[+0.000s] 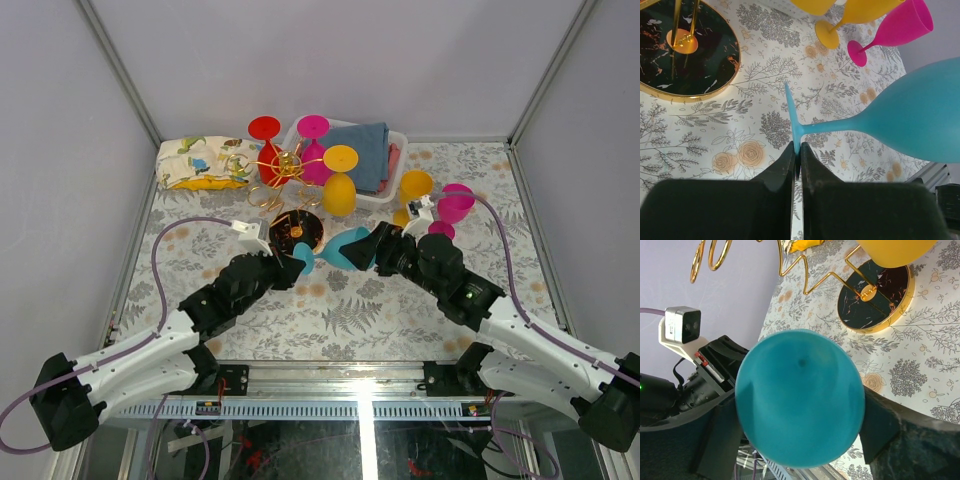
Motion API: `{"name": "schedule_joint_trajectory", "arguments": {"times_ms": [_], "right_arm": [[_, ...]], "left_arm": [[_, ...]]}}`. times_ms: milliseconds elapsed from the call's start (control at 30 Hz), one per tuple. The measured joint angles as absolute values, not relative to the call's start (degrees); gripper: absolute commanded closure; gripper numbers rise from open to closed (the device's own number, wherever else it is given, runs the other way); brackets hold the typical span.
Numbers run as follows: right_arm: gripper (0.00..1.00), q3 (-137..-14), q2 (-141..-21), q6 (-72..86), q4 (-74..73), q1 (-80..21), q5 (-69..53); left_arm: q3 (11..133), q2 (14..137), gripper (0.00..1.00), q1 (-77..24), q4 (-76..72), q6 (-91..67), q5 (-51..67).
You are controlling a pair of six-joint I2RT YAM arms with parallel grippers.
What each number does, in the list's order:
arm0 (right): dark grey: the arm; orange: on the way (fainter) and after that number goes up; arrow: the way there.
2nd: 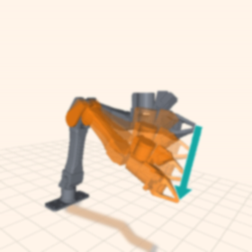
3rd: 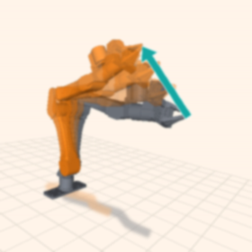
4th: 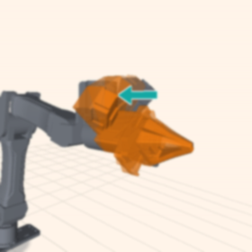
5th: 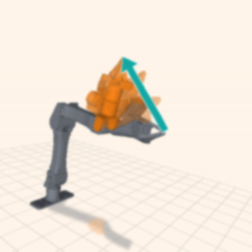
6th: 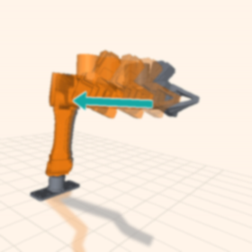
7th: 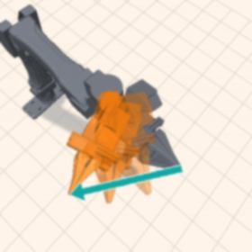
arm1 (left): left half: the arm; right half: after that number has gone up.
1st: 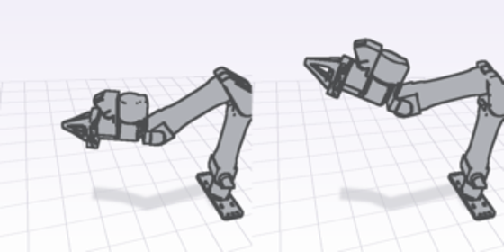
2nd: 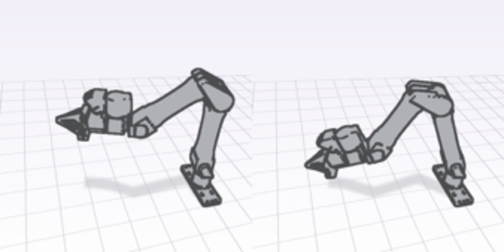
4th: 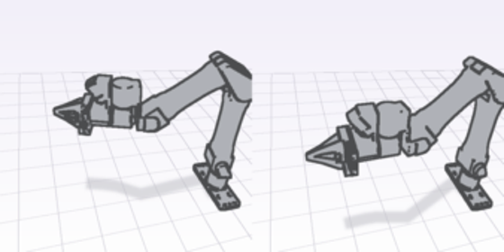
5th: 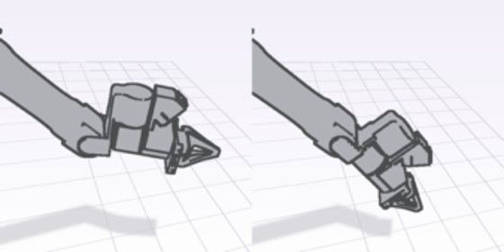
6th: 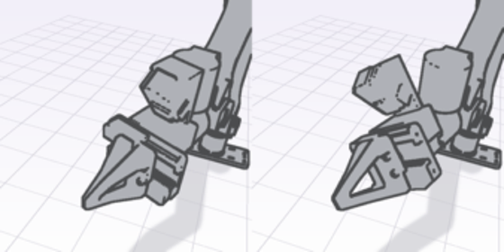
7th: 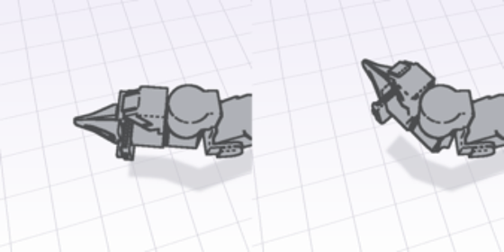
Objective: Place the wine glass upside down on the wine glass rack
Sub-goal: Turn the wine glass upside down at the wine rack.
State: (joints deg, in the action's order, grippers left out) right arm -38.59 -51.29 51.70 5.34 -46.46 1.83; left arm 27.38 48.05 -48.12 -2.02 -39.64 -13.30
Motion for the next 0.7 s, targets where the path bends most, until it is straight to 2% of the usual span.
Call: {"name": "schedule_joint_trajectory", "arguments": {"times_ms": [200, 700], "right_arm": [[0.00, -38.59, -50.41, 50.50, 1.58, -46.57, 2.83], [0.01, -40.29, -37.28, 37.63, -11.38, -46.57, 10.26]], "left_arm": [[27.81, 47.62, 1.00, -48.18, -0.89, -35.90, -13.63], [27.90, 42.81, 1.00, -48.23, 6.48, -29.08, -14.72]]}}
